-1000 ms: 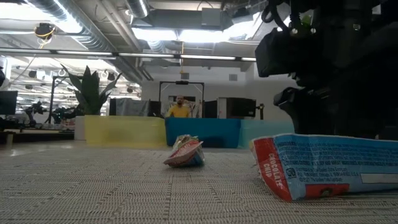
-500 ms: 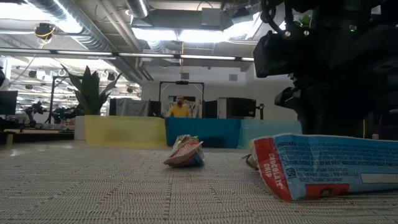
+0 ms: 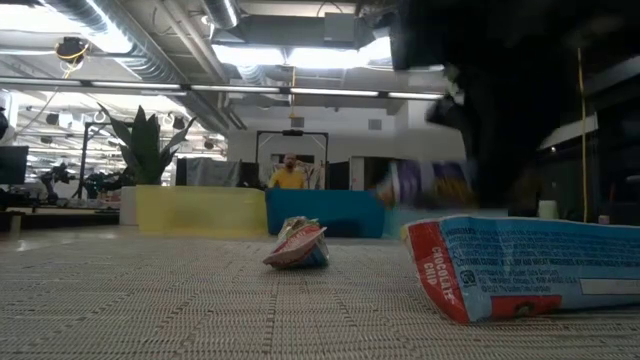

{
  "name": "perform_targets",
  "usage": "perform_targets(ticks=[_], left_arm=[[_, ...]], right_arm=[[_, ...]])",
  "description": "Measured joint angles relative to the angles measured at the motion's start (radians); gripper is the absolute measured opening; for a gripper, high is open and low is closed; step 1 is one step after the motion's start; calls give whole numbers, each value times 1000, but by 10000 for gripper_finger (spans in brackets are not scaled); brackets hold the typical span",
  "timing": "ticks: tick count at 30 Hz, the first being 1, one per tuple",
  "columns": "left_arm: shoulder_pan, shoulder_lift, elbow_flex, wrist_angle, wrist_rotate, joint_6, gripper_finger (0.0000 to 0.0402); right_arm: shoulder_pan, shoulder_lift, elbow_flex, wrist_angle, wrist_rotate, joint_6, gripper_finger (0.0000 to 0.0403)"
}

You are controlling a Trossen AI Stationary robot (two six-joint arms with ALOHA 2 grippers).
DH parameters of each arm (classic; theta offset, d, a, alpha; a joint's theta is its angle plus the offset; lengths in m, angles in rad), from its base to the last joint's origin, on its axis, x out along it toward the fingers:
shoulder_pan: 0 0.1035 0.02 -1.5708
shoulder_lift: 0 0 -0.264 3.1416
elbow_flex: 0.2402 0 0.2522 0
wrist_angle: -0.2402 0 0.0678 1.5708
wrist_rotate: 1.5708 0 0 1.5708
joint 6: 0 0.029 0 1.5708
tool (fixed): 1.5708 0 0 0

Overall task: Pick and place Granola Bars by type
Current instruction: Put the violet granola bar into the green bin

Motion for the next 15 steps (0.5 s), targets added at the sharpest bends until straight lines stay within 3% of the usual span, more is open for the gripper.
perform_targets(ticks=[8, 15], left_arm=[[0, 0, 0, 0, 0, 8, 143], [0, 0, 0, 0, 0, 15, 144]], right_arm=[[-27, -26, 169, -184, 129, 5, 47], [-79, -157, 204, -206, 252, 102, 41]])
